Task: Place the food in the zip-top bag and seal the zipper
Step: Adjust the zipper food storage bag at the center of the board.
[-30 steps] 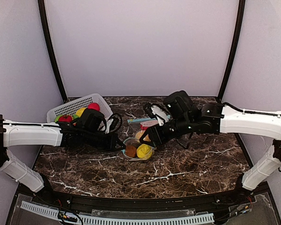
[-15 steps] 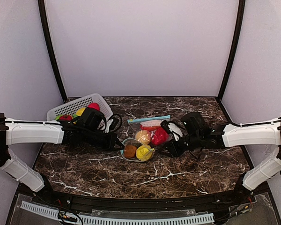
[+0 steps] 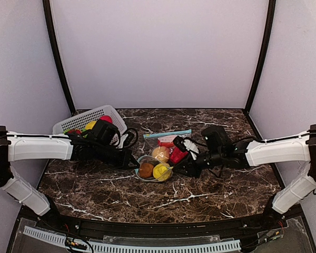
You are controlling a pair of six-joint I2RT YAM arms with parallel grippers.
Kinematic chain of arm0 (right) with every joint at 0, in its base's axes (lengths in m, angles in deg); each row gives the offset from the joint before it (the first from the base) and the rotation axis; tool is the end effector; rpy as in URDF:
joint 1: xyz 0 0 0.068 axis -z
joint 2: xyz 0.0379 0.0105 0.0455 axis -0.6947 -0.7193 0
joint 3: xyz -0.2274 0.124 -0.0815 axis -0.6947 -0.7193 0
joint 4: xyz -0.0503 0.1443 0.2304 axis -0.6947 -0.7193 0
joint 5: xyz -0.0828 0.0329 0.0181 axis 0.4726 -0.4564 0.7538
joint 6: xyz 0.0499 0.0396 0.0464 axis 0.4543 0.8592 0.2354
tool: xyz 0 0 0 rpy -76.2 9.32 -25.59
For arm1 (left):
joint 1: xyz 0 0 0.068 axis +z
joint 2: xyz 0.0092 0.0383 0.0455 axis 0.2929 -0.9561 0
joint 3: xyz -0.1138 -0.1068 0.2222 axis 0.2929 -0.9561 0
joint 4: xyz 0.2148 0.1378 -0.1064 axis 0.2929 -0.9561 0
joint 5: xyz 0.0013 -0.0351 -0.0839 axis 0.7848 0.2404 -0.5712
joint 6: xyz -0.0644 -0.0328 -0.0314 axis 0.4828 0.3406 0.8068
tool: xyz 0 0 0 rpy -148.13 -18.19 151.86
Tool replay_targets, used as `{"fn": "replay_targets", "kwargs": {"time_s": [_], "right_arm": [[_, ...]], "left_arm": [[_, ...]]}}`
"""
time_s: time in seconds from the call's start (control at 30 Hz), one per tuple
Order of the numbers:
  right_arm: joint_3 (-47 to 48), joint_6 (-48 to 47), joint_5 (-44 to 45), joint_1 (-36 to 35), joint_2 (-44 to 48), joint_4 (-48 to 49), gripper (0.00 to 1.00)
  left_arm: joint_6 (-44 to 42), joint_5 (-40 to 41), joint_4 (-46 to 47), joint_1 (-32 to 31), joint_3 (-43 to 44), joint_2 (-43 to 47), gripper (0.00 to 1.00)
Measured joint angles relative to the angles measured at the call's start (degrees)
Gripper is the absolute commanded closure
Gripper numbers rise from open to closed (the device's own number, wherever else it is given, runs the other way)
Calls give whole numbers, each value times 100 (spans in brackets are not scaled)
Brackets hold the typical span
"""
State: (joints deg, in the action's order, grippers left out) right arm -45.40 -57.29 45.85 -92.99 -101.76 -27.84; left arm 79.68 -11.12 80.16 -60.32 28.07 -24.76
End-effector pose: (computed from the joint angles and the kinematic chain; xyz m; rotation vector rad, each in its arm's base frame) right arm 0.2034 0.2746 0.1748 -1.1135 2.0205 0.9353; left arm 0.2303 -0.2514 0.1915 0.3668 2.4835 -1.0928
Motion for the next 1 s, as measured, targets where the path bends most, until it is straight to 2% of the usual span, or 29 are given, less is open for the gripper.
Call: {"fn": "replay_targets", "kwargs": {"time_s": [0.27, 0.43, 0.5, 1.0], "right_arm": [[-13, -162, -87, 0, -223, 72, 74], [-13, -234, -83, 0, -433, 90, 86], [-13, -238, -81, 0, -463, 87, 87], [105, -361, 111, 0, -684, 306, 78]], "left_arm": [[-26, -22, -87, 9, 26, -31, 99], [-46, -33, -125, 24, 44, -44, 99], [-66, -35, -162, 33, 68, -59, 99], [-234, -57, -385, 61, 280, -190, 99]]}}
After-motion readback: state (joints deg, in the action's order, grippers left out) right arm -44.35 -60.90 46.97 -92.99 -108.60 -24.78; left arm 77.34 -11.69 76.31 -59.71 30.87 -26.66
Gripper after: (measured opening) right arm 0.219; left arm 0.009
